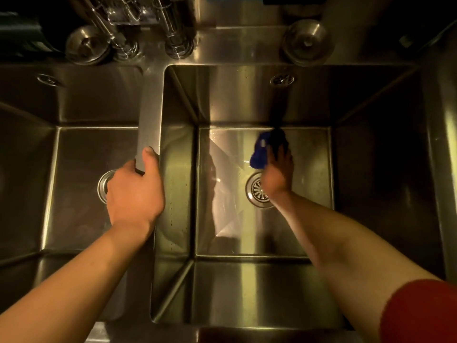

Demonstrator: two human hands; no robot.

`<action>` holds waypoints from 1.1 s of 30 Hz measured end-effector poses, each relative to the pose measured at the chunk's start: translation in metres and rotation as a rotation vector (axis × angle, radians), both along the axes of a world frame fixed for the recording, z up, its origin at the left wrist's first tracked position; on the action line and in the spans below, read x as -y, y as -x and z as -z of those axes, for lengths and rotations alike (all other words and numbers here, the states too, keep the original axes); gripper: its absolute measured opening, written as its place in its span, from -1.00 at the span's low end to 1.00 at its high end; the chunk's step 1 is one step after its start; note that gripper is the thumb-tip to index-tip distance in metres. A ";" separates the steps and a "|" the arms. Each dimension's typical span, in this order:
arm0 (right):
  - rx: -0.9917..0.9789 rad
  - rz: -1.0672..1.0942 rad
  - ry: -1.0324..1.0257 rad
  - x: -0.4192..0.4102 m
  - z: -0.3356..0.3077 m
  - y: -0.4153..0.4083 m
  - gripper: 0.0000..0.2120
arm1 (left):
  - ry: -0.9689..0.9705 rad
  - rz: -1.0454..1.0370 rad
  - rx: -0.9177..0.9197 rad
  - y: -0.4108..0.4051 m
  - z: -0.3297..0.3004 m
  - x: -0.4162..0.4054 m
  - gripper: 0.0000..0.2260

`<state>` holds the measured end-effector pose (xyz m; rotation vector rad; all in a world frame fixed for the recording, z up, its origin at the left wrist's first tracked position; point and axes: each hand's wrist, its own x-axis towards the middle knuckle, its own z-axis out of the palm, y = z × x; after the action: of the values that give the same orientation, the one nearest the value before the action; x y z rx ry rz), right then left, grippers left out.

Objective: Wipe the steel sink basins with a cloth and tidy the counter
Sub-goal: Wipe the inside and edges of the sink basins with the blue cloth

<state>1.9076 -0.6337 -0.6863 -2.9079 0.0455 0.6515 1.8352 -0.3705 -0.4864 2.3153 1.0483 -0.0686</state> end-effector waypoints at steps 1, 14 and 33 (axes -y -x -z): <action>-0.003 -0.092 -0.018 -0.023 0.000 -0.001 -0.24 | 0.000 -0.001 0.000 0.000 0.000 0.000 -0.28; -0.201 -1.268 -0.028 0.024 0.001 0.123 -0.51 | -0.019 0.014 0.018 0.000 -0.001 0.000 -0.24; -0.289 0.054 -0.227 -0.025 -0.027 0.114 -0.51 | -0.009 0.068 0.022 0.001 0.005 -0.005 -0.39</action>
<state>1.7933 -0.6082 -0.6597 -2.5678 0.0791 0.9914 1.8343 -0.3657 -0.4912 2.3539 0.9613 -0.0652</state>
